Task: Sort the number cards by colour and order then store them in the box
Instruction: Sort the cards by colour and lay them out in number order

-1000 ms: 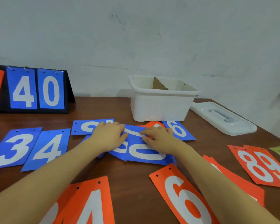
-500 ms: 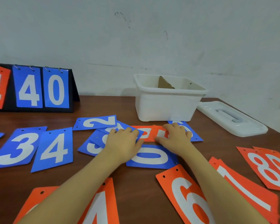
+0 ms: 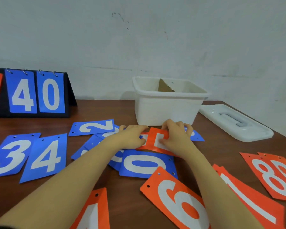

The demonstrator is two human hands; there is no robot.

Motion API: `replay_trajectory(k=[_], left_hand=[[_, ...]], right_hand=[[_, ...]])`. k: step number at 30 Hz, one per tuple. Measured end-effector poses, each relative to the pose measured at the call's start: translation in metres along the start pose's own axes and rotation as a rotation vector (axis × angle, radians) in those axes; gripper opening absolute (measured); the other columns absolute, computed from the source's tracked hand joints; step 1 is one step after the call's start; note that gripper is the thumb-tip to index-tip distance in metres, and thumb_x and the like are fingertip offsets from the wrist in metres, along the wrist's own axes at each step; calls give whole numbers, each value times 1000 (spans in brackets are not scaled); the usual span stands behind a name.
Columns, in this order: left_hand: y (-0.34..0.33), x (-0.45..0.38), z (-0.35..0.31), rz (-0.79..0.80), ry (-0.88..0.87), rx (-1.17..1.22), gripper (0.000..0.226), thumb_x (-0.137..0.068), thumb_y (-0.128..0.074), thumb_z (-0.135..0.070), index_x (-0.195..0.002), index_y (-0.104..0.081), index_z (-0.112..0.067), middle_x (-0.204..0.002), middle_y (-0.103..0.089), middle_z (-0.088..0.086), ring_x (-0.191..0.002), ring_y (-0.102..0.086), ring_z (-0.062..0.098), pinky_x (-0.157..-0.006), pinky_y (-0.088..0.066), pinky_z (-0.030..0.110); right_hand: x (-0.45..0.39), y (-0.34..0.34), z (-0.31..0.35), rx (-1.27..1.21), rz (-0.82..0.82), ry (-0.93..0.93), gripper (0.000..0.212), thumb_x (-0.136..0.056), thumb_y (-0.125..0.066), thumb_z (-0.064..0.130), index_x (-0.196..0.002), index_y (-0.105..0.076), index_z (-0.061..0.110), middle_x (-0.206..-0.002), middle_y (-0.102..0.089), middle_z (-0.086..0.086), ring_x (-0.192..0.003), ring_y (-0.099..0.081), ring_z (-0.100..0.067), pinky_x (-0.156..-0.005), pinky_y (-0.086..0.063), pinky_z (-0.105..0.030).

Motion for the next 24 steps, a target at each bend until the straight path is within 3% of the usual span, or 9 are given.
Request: replay_trajectory(k=[4, 7, 10, 17, 20, 24], left_hand=[[4, -2, -3, -35, -66, 28, 53, -90, -50, -30, -139, -29, -30, -135, -45, 0, -126, -39, 21, -109, -16, 41], [3, -7, -7, -17, -91, 55, 56, -89, -54, -35, -139, -30, -29, -133, -45, 0, -124, -41, 19, -106, -20, 40], [2, -11, -12, -11, -63, -5, 62, -86, -55, -46, -140, -31, -25, -136, -42, 2, -124, -39, 21, -104, -23, 38], [1, -18, -19, 61, 23, -35, 64, -77, -61, -56, -129, -44, -22, -124, -52, 2, -114, -48, 23, -97, -31, 37], [18, -15, -31, -135, -42, 46, 42, -82, -65, -34, -120, -53, -20, -114, -57, 0, -106, -54, 20, -97, -36, 37], [55, 0, -42, -513, -121, 370, 21, -82, -64, -15, -103, -64, -14, -88, -57, -1, -82, -56, 16, -75, -44, 22]], right_hand=[[3, 23, -2, -91, -302, 31, 21, -85, -60, 13, -86, -43, 26, -79, -49, 14, -85, -49, -8, -101, -9, -27], [7, 33, -13, -189, -361, -20, 15, -90, -54, 9, -87, -42, 19, -68, -47, 12, -67, -46, -3, -97, -17, -26], [14, 45, -23, -147, -451, -115, 14, -92, -48, 4, -90, -41, 17, -64, -48, 6, -63, -42, -13, -85, -17, -21], [14, 36, -32, -108, -336, -240, 9, -93, -47, 8, -98, -45, 16, -69, -55, 4, -74, -53, -23, -84, -24, -28], [15, 39, -32, -369, -395, -231, 12, -92, -51, 9, -104, -51, 12, -74, -53, 8, -77, -57, -19, -79, -48, -35], [22, 67, -25, -630, -649, -156, 15, -91, -54, 8, -106, -53, 11, -88, -58, 8, -79, -57, -7, -67, -43, -6]])
Point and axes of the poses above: each hand's wrist, its own x-axis away from the middle knuckle, its own y-axis out of the back of the hand, z = x × y, the point moved 7 cm from there along -x, towards the middle knuckle
